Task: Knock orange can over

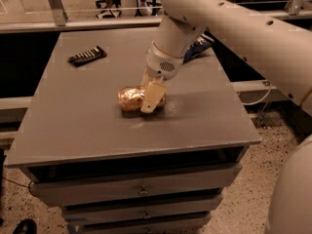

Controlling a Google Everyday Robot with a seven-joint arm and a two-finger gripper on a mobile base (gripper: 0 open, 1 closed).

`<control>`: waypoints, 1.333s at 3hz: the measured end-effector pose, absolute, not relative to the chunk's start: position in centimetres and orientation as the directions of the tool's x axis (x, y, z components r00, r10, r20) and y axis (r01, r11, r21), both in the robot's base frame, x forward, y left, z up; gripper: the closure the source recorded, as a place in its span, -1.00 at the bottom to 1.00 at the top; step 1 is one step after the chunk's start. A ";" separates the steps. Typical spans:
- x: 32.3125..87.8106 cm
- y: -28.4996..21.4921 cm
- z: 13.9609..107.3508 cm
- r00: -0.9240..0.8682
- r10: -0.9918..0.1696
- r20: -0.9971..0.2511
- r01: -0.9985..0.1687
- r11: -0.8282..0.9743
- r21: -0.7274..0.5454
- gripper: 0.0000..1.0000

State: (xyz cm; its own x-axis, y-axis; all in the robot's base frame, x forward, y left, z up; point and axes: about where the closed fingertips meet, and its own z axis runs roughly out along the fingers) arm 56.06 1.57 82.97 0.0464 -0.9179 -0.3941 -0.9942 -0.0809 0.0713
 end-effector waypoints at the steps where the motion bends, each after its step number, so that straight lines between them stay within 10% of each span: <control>1: 55.7 2.0 82.6 0.062 -0.923 -0.380 -0.991 -0.102 0.087 -0.72; 4: 55.1 0.9 83.9 0.044 -0.904 -0.425 -0.994 -0.082 0.071 -1.00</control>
Offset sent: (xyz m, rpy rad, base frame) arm -0.0167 0.0171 -0.0201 -0.0654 0.0539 0.0951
